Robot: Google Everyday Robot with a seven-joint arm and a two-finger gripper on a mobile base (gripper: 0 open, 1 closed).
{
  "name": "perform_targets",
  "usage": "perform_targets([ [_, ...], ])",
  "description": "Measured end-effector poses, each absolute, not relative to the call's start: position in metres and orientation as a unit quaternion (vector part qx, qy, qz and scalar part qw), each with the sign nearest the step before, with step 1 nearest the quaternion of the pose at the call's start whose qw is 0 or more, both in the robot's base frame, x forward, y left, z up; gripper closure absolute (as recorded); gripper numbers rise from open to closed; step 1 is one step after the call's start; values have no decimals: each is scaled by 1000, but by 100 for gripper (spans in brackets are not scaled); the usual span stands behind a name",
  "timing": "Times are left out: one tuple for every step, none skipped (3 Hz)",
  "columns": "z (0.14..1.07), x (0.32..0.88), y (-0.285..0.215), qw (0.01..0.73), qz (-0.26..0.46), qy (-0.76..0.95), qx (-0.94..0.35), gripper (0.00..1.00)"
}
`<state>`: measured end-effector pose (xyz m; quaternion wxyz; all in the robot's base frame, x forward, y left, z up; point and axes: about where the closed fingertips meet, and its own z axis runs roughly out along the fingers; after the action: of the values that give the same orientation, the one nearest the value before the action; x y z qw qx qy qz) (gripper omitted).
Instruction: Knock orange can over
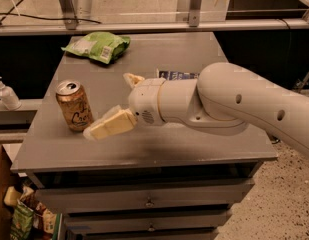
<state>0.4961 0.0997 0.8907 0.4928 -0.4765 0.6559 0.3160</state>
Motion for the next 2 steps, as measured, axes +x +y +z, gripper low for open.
perform_targets([
  [891, 508, 127, 502, 330, 643, -475, 0],
  [888, 515, 151, 508, 346, 631, -474, 0],
])
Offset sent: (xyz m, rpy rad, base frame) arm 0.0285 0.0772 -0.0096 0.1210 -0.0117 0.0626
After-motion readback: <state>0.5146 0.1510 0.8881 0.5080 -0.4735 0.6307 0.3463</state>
